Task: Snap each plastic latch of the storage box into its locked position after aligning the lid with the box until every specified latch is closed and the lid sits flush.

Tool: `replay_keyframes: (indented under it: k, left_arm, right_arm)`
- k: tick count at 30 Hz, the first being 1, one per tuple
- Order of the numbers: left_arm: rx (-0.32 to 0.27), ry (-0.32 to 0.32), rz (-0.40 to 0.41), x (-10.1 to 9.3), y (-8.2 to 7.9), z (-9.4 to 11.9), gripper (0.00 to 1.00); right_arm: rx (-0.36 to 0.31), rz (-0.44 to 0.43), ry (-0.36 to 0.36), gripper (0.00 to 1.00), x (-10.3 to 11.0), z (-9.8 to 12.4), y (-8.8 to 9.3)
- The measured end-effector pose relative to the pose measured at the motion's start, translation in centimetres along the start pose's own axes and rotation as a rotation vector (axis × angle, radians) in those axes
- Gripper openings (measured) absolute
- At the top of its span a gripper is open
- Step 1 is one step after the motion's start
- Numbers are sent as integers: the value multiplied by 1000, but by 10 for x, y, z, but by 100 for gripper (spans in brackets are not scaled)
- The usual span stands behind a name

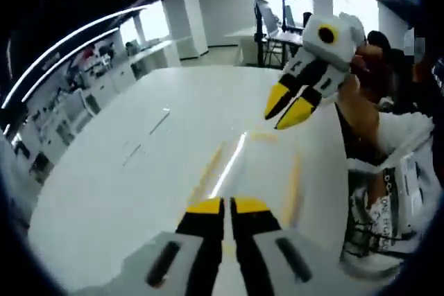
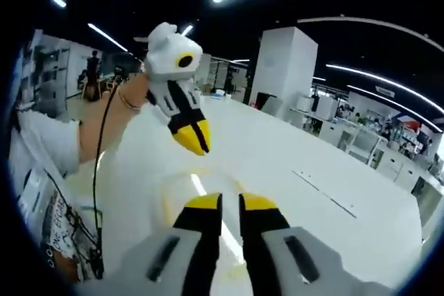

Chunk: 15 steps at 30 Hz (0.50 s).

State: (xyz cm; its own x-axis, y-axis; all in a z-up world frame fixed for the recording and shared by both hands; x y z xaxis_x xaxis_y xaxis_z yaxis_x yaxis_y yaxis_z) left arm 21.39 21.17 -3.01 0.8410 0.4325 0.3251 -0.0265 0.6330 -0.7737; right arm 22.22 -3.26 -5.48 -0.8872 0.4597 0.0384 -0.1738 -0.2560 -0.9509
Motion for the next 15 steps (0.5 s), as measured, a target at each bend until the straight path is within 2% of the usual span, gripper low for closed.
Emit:
replay_keyframes:
  k: [4, 6, 7, 8, 11, 14, 15]
  left_arm:
    - [-68, -137, -17, -6, 7, 23, 11]
    - [-132, -150, -16, -18, 14, 36, 11]
    - [-145, -162, -4, -21, 16, 39, 12]
    - [-157, -204, -13, -24, 22, 46, 12]
    - [-149, -298, -35, -33, 36, 58, 14]
    - [-194, -331, -17, -42, 46, 68, 16]
    - [-229, -331, 3, -46, 50, 72, 19]
  right_arm:
    - [-66, 4, 40, 13, -5, 14, 0]
    - [-95, 7, 57, 14, -7, 21, 2]
    - [-102, 7, 59, 14, -7, 25, 3]
    - [-109, 8, 64, 14, -6, 29, 5]
    - [-134, 37, 108, 14, -5, 39, 10]
    - [-172, 66, 169, 15, -5, 52, 15]
    - [-188, 70, 185, 15, -6, 56, 17]
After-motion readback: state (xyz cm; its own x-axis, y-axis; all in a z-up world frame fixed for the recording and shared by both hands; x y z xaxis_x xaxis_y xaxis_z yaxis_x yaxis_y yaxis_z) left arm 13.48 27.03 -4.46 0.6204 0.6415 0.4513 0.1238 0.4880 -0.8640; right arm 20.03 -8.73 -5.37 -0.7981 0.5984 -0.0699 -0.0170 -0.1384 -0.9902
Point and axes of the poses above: the point that each gripper's makers call its tool centre point, and the gripper's own axes: z roughly backward along the fingers, x roughly to its left, y roughly out of its underside, the point moved 10 cm from there along z, roughly backward along the fingers, and after that the axes turned 13 degrees about -z, right-handed, at the moved point
